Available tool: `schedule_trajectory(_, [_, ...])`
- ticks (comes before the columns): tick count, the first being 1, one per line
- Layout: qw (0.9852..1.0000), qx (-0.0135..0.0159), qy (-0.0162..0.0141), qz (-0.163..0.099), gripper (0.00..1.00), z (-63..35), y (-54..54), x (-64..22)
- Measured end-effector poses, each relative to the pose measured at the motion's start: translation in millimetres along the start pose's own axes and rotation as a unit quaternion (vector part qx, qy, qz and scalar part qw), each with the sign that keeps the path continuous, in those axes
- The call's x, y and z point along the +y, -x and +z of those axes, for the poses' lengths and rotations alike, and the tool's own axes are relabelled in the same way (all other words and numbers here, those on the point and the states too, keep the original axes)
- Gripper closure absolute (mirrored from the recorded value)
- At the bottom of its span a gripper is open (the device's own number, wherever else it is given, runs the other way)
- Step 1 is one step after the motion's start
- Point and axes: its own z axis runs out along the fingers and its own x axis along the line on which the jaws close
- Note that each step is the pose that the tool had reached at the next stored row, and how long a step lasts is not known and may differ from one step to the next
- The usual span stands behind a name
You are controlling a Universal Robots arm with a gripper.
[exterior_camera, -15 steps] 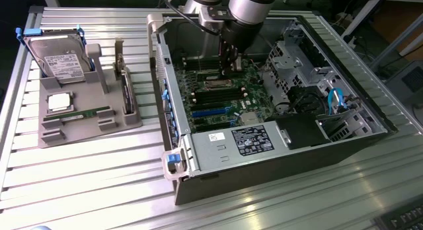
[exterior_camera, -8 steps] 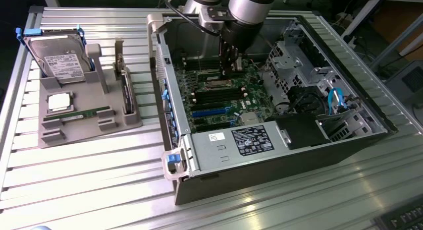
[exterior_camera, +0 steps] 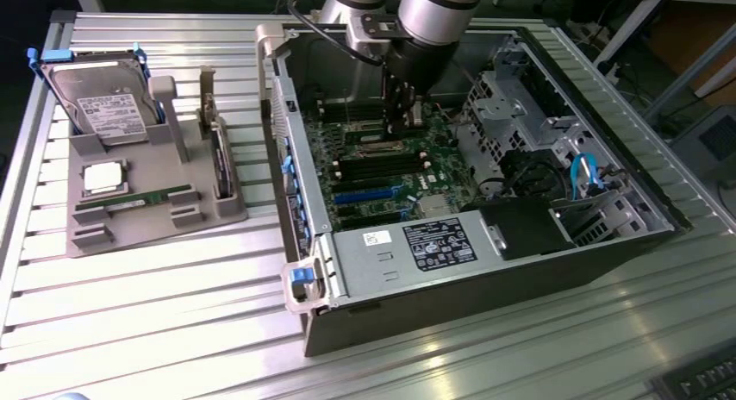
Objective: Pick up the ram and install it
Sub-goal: 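Insert the ram into the slot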
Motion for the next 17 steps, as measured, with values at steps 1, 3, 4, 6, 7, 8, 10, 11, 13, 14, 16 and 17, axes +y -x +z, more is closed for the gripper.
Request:
schedule_trajectory(1, [1.0000,0.0002,0.0000,0.000,0.86,0.2,-0.6,-0.1])
schedule_trajectory(3, [1.0000,0.0015,-0.0001,0.000,0.86,0.6,-1.5,-0.1])
schedule_trajectory(4, [1.0000,0.0029,-0.0001,0.000,0.86,0.7,-1.7,-0.2])
schedule_trajectory(6, [1.0000,0.0040,-0.0003,0.000,0.86,1.0,-1.7,-0.2])
schedule_trajectory(7, [1.0000,0.0039,-0.0003,0.000,0.86,1.0,-1.7,-0.2])
schedule_trajectory(8, [1.0000,0.0039,-0.0003,0.000,0.86,1.2,-1.8,-0.1])
schedule_trajectory(10, [1.0000,0.0039,-0.0008,0.000,0.86,2.6,-2.7,-0.2])
schedule_trajectory(11, [1.0000,0.0038,-0.0012,0.001,0.86,3.9,-3.5,-0.4])
schedule_trajectory(13, [1.0000,0.0037,-0.0018,0.003,0.86,6.4,-5.7,-0.6])
schedule_trajectory(14, [1.0000,0.0037,-0.0023,0.004,0.86,8.1,-7.6,-0.7])
schedule_trajectory(16, [1.0000,0.0036,-0.0025,0.006,0.86,9.9,-10.8,-1.0])
schedule_trajectory(17, [1.0000,0.0035,-0.0026,0.007,0.86,11.0,-12.1,-1.1])
